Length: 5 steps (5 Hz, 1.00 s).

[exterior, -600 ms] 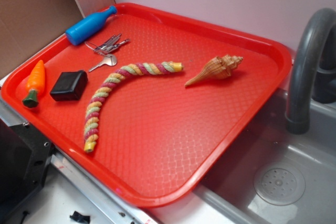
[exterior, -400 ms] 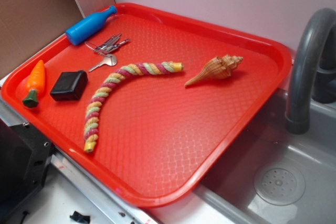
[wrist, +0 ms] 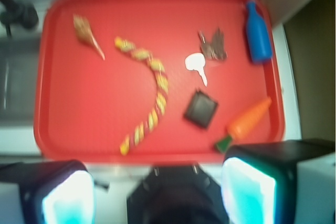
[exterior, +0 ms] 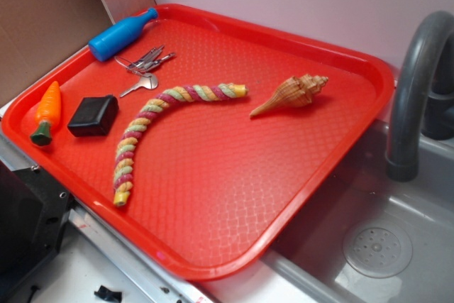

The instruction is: Grab the shell.

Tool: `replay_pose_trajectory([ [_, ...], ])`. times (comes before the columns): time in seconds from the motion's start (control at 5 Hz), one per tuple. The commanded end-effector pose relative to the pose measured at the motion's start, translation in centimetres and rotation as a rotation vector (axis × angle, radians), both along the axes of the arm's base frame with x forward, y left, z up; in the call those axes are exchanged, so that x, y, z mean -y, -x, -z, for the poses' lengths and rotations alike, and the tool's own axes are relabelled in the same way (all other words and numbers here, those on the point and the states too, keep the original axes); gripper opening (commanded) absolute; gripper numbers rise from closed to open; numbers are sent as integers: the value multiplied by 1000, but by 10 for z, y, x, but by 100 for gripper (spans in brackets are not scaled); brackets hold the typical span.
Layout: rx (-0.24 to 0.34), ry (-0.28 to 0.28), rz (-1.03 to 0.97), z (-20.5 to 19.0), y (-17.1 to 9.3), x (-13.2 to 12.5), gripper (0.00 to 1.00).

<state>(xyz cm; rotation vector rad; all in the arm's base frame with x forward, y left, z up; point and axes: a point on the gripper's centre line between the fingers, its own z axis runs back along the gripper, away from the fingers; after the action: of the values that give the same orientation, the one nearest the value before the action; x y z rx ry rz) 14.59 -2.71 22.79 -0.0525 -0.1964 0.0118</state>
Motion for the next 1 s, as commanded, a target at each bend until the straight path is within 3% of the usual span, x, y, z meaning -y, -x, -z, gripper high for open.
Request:
replay_pose_trajectory([
  [0.0, 123, 76, 146, 31, -79, 33, 100],
  [0.2, 141, 89, 309, 61, -120, 60, 100],
  [0.4, 97, 71, 391, 102, -143, 83, 100],
  [0.8, -34, 50, 567, 167, -159, 110, 100],
])
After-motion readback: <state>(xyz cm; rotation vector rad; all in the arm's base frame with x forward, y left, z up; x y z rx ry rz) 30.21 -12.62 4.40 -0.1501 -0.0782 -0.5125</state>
